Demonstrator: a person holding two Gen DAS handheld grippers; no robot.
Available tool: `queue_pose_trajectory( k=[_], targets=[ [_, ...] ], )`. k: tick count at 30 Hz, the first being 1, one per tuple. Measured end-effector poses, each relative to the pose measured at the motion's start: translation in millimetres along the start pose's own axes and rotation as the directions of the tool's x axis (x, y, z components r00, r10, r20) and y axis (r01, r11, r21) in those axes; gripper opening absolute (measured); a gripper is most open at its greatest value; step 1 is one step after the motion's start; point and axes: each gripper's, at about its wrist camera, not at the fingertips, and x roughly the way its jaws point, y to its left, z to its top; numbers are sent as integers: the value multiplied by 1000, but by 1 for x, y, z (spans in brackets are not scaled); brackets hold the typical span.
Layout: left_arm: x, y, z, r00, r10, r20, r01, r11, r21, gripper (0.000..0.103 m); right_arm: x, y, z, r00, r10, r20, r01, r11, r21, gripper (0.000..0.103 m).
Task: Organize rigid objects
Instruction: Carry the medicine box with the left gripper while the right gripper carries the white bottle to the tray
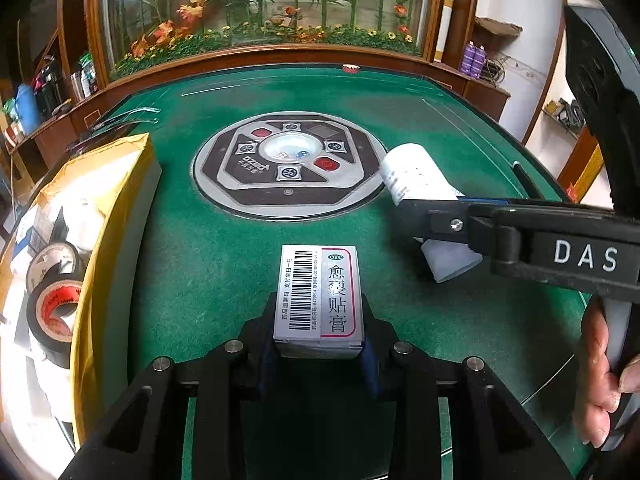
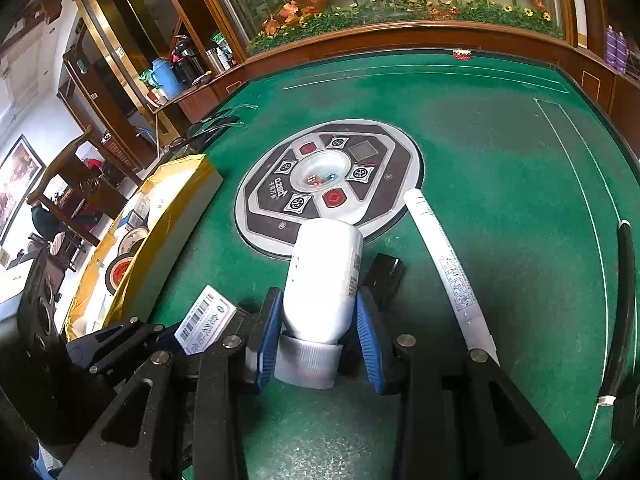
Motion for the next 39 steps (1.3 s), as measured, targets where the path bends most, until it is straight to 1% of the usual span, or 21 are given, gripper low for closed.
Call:
queue_pose_trajectory(
  k=[4, 14, 32, 39],
  targets=[
    [-3, 1, -2, 1000, 3, 2, -3, 1000, -13, 35, -6, -1, 1, 1000, -3, 27, 2, 1000, 10, 35],
    [-12, -2, -8, 1000, -5, 8, 6, 1000, -19, 35, -11, -3, 2, 999, 1, 42, -1, 1000, 22, 35],
    [-45, 1, -2, 997, -31, 76, 34, 999, -40, 35, -13, -6, 4, 998, -10, 56, 8, 999, 37, 35],
    [-63, 1, 2, 992, -34, 118, 40, 998, -46, 35, -12, -6, 4, 998, -8, 56, 6, 999, 35, 35]
  ],
)
